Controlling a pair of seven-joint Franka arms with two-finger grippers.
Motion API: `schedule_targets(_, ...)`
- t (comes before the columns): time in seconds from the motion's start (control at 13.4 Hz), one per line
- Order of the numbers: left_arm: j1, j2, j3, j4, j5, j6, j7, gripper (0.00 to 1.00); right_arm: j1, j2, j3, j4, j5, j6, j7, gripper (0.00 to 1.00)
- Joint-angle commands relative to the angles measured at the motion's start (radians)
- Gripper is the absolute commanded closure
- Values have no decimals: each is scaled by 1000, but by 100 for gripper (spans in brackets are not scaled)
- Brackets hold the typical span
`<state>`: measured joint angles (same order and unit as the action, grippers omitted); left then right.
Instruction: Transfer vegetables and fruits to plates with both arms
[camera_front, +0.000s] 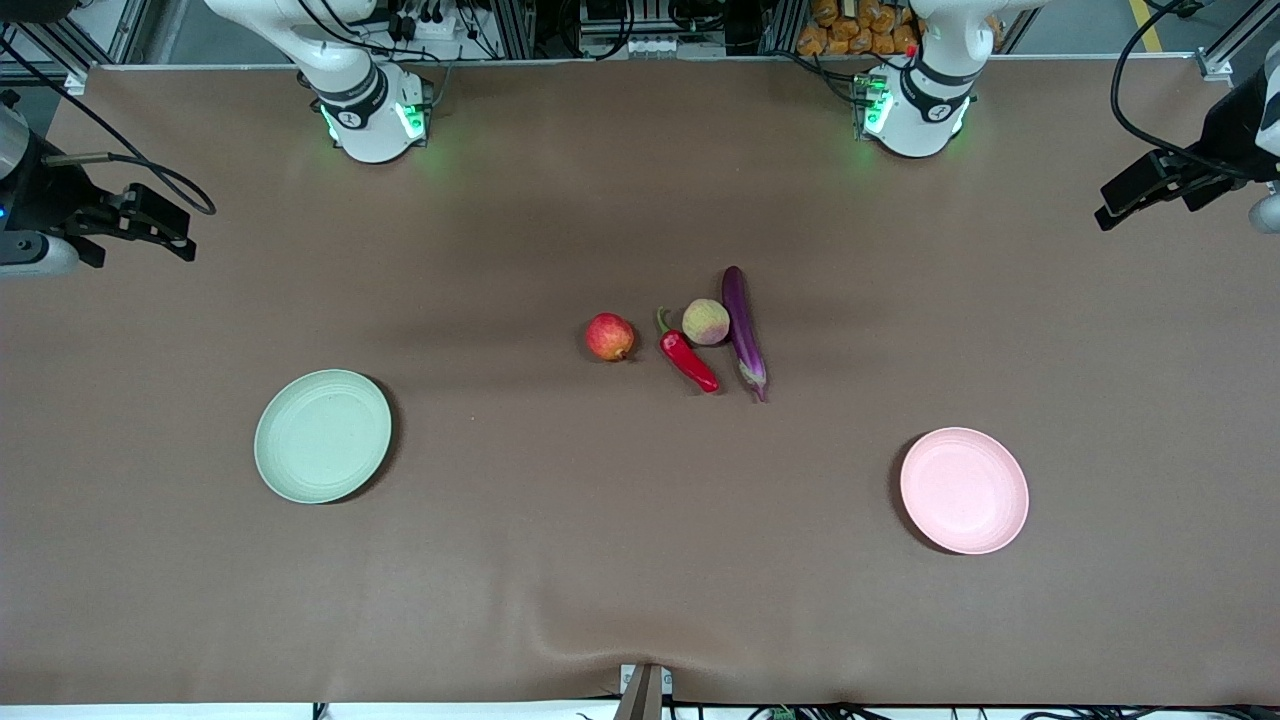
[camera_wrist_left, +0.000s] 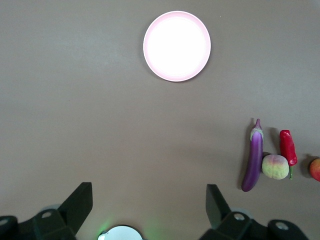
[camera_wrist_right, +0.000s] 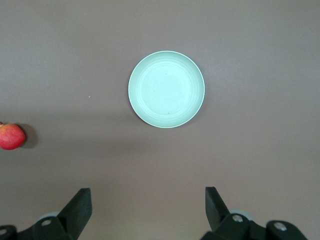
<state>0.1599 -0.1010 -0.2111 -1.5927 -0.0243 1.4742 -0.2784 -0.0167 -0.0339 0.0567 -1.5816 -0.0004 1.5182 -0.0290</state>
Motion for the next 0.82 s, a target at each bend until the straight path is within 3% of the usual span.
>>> schedule_targets(0.0,9,-5,-13,0,1,-12,-2,0,-14,11,5,23,22,-7,-9,0)
schedule_targets(0.3,6,-2,-21,-21,0,-11,-13,0,-14,11,5,23,22,-9,-9,0)
schedule_targets(0.52,-11,55,-37,-30,-14,8,-69,0,-15,11,5,23,22,-9,-9,0)
schedule_targets(0.75,-36,99,-135,-108,-14,153,-212,0,-20,11,5,23,22,-9,-9,0)
